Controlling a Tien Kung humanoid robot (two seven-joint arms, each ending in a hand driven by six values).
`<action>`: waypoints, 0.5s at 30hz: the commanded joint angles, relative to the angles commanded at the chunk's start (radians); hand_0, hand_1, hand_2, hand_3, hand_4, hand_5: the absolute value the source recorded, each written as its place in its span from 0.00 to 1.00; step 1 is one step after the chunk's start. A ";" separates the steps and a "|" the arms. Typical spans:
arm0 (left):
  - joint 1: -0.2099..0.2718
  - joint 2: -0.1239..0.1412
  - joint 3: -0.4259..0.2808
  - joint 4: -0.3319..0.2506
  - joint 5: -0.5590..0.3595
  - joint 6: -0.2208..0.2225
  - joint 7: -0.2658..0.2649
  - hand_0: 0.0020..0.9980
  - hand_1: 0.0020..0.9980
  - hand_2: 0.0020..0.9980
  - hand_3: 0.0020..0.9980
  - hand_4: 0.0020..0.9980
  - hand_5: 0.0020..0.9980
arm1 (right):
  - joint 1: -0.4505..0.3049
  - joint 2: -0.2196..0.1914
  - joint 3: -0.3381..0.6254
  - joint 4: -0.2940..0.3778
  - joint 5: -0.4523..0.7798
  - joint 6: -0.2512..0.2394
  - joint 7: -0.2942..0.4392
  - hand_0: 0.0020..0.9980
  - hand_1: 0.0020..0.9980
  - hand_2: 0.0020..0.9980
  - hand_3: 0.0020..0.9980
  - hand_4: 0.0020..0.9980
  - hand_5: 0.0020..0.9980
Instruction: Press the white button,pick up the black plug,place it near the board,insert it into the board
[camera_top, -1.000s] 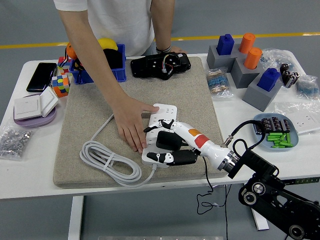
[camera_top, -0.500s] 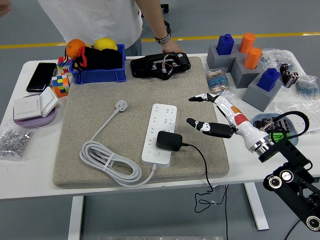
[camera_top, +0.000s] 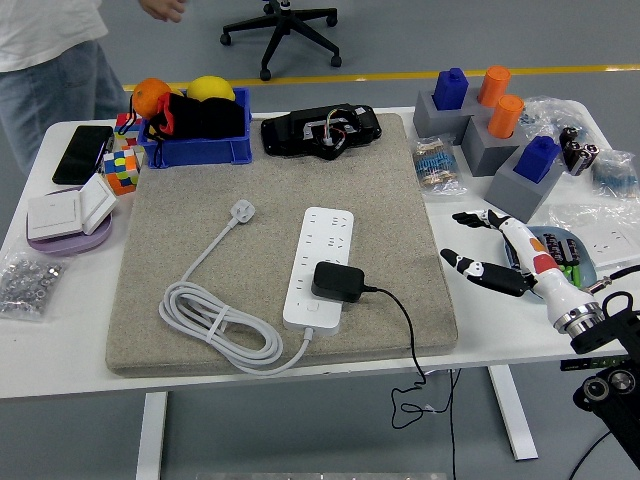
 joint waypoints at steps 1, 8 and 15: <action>0.001 0.000 0.000 0.000 0.000 0.000 0.000 0.46 0.49 0.51 0.57 0.61 0.25 | -0.007 0.004 0.010 0.000 -0.002 0.000 -0.001 0.89 0.80 0.75 0.76 0.89 0.59; 0.000 -0.003 0.002 0.000 -0.001 0.001 -0.004 0.46 0.49 0.51 0.57 0.61 0.25 | -0.038 0.030 0.039 0.000 -0.008 0.006 -0.002 0.89 0.80 0.76 0.76 0.91 0.59; -0.003 -0.005 -0.009 0.000 0.009 0.002 -0.002 0.46 0.49 0.51 0.57 0.61 0.25 | -0.055 0.059 0.068 -0.002 -0.010 0.006 -0.003 0.89 0.80 0.76 0.76 0.91 0.59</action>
